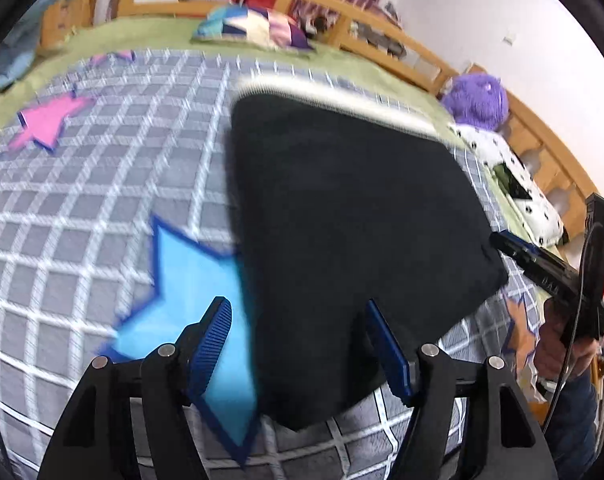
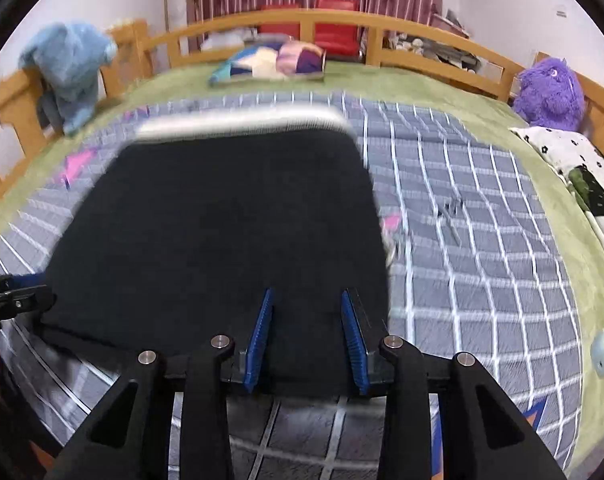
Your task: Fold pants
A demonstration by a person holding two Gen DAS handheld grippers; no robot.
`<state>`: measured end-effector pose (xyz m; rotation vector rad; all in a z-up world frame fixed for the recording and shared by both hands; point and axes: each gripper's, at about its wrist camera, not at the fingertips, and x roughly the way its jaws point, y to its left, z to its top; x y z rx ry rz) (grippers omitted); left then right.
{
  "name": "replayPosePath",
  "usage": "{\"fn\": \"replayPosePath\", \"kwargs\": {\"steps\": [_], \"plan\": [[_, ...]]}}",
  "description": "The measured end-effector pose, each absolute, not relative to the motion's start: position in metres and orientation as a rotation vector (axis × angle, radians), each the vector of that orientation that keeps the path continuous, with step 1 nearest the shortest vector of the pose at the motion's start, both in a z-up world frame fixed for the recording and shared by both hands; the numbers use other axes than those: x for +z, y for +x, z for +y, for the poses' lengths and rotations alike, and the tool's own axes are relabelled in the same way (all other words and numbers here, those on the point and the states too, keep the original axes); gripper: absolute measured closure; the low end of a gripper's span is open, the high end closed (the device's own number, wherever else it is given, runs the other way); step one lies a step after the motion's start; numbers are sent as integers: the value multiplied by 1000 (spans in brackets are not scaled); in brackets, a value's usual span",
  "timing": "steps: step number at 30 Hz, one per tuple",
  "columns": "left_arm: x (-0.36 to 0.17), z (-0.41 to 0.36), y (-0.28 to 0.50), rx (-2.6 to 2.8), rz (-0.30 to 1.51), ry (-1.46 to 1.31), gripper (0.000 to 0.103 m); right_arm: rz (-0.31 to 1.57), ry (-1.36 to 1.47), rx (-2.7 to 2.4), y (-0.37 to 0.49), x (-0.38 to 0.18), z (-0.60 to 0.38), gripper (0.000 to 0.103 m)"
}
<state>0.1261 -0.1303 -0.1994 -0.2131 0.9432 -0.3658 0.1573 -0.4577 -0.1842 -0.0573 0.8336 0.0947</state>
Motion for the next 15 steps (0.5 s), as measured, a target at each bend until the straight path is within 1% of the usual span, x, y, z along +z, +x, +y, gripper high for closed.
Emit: {"fn": "replayPosePath", "kwargs": {"steps": [1,2,4,6,9,10,11,13,15], "plan": [[-194,-127,129,-372,936,-219,36,803,-38,87,162,-177,-464,51],[-192,-124,134,-374,935,-225,36,780,-22,76,171,-171,-468,47],[-188,-120,146,-361,936,-235,36,766,19,60,198,-167,-479,43],[-188,-119,164,-344,939,-239,36,793,57,53,228,-171,-486,43],[-191,-123,194,-355,955,-259,36,914,87,87,282,-191,-493,42],[-195,-124,204,-360,966,-277,36,963,120,111,298,-200,-498,36],[-200,-125,209,-366,975,-293,36,988,168,129,304,-206,-505,33],[-213,-129,222,-377,1010,-309,35,1024,274,181,307,-214,-520,32],[-228,-130,229,-404,1030,-338,35,1054,315,236,297,-222,-528,32]]}}
